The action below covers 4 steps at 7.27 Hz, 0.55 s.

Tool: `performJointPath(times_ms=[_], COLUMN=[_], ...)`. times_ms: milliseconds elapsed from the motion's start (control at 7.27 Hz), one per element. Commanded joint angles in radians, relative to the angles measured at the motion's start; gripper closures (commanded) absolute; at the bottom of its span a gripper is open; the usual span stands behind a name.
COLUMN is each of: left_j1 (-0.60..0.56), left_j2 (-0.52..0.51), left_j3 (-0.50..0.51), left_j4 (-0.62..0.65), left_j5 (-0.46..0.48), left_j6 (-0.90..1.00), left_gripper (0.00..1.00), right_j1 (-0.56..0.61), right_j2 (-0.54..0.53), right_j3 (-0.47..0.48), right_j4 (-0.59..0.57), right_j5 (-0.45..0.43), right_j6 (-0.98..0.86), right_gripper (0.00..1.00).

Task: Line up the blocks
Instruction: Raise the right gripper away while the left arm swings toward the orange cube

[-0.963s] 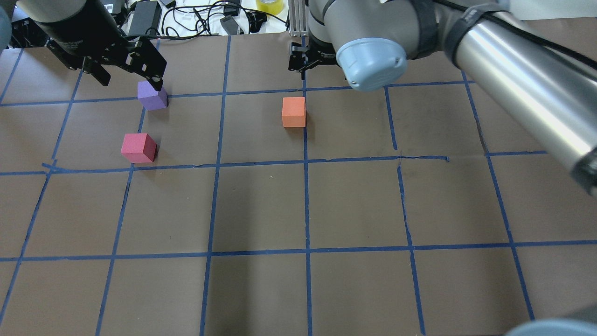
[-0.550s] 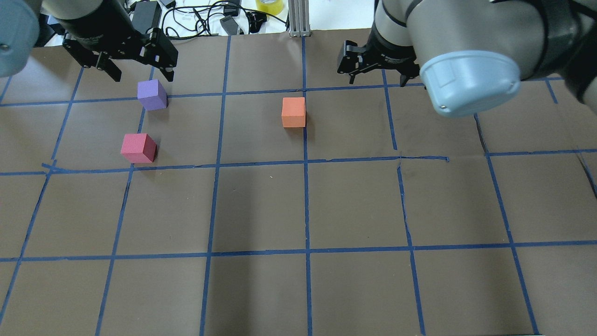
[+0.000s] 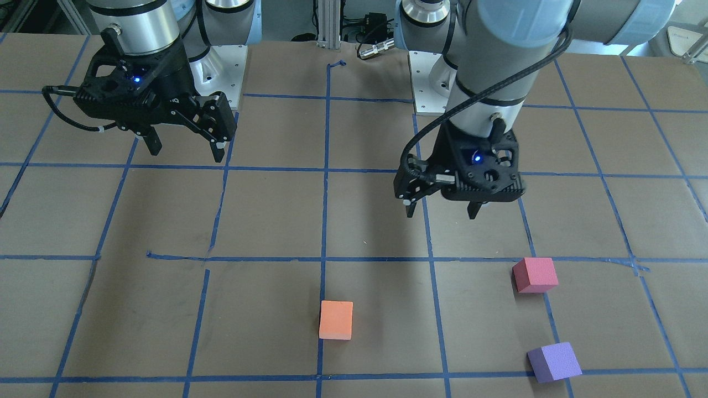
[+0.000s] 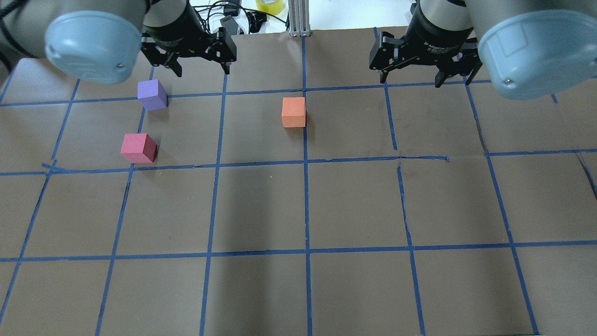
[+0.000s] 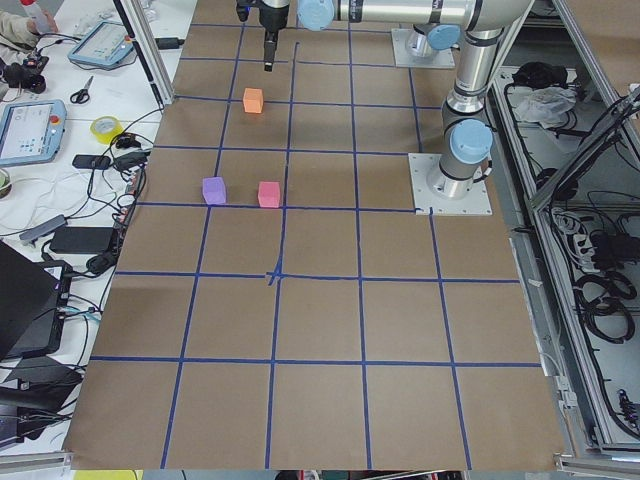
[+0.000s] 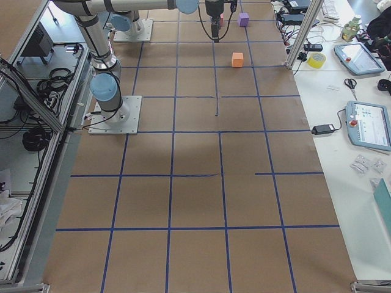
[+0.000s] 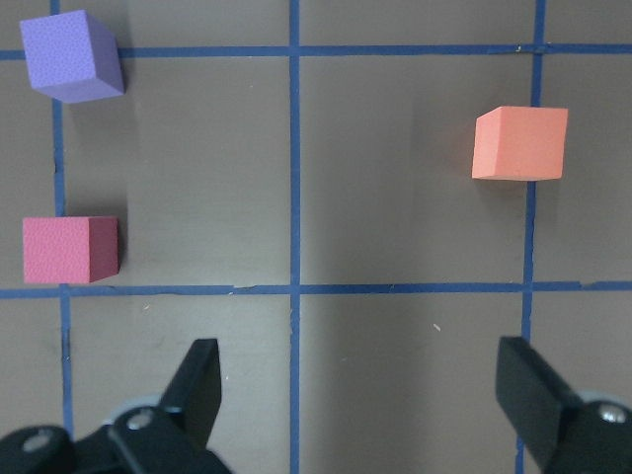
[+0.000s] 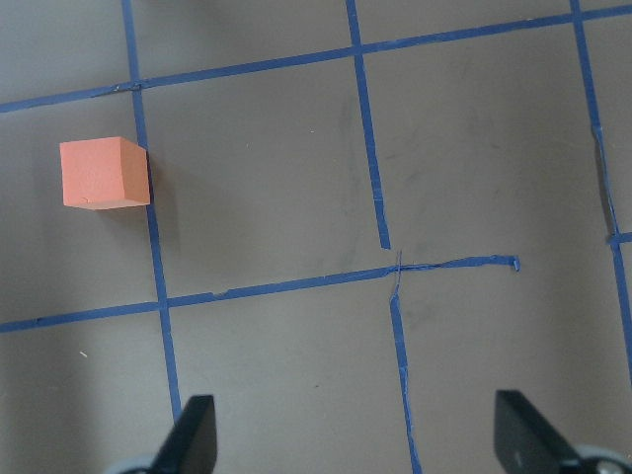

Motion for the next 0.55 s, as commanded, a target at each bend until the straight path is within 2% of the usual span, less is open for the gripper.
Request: performJointPath(times_ms=[0,275,412], left_j1=[-0.064,-0.087,-0.102], left_j2=[-0.138,-0.251,-0.306], left_j3=[0.001,0.012,0.030], left_j4=[0.144,0.250,0.296], left_j5=[-0.013,-0.020,-0.055], left_j6=[-0.078,-0.111,-0.117], left_gripper=[0.00,0.00,0.00], right_j1=[-0.004,0.000,0.001], right_j2=[0.005,0.019,0.015], right_j3=[-0.018,-0.027,-0.020], right_j4=[-0.001,0.005,0.006], right_j5=[0.003,0.000,0.000], right_j6=[-0.015,-0.076,-0.073], right_gripper=[0.00,0.00,0.00])
